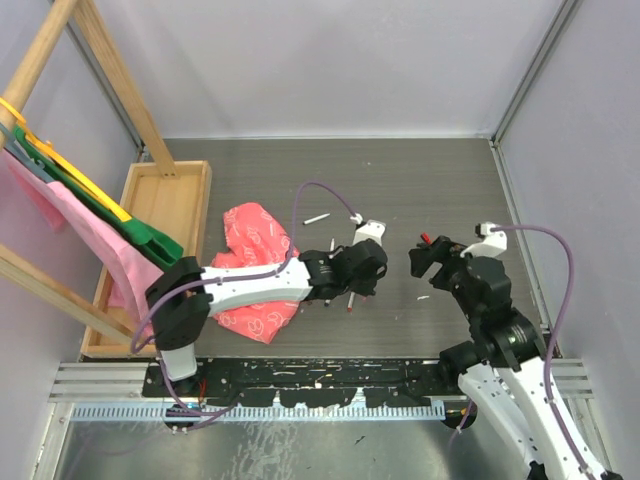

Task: Insert the pens into the pen caps
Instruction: Place the pen at the center of the board, then pick up the pen from the center of the board.

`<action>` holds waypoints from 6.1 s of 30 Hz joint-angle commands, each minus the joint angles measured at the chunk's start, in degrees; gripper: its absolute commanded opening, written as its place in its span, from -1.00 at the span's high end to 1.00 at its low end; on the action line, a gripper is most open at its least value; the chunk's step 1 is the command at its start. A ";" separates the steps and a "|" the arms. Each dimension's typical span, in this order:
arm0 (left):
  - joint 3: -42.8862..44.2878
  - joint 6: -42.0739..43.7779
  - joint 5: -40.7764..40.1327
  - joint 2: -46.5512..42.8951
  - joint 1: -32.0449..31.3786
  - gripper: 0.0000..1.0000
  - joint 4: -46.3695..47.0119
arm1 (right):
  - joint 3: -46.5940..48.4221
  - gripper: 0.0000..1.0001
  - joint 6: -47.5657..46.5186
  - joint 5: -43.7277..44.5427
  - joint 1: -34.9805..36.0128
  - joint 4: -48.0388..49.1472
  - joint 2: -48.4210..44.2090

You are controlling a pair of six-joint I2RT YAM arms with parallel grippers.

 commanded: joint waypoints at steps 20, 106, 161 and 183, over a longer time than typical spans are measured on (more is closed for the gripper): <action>17.10 -6.26 3.67 19.56 1.40 0.94 -9.02 | 2.78 -0.88 3.64 -0.73 -0.29 -0.92 -23.94; 37.02 50.87 29.12 26.83 35.25 0.22 -27.27 | 0.49 -0.81 5.01 -10.70 -0.26 -5.57 -5.25; 56.46 58.67 26.72 38.78 38.25 -0.10 -33.52 | -0.96 -0.81 3.63 -12.22 -0.23 -4.40 -2.84; 54.52 58.66 29.70 41.72 38.77 0.19 -35.76 | -1.78 -0.82 3.69 -12.99 -0.28 -3.66 -2.73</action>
